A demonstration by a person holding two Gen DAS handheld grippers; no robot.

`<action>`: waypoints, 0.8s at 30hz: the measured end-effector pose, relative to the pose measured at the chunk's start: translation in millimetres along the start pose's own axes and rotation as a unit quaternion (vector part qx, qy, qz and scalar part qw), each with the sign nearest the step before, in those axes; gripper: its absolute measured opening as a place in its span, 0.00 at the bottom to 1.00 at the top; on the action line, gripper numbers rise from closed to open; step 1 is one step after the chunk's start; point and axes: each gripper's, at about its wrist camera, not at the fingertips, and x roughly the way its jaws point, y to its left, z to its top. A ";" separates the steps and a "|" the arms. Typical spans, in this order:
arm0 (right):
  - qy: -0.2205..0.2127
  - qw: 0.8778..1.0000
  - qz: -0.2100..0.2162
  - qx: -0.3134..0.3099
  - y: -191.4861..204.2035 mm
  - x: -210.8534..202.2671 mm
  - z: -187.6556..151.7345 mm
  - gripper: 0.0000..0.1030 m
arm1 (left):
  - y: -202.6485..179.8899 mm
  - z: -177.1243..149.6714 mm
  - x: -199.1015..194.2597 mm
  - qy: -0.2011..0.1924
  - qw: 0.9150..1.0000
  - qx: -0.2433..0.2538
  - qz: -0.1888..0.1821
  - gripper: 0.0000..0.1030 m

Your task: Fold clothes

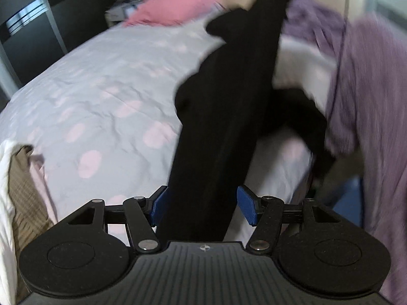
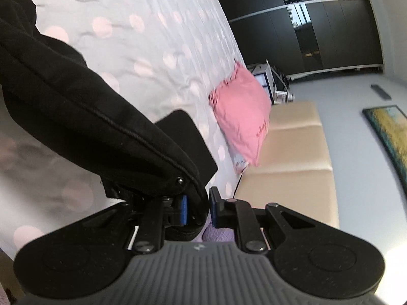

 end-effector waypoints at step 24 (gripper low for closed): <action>-0.079 0.992 -0.099 0.000 -41.5 -122.7 24.2 0.18 | 121.5 12.0 -193.4 -0.134 0.940 -0.193 0.246 0.04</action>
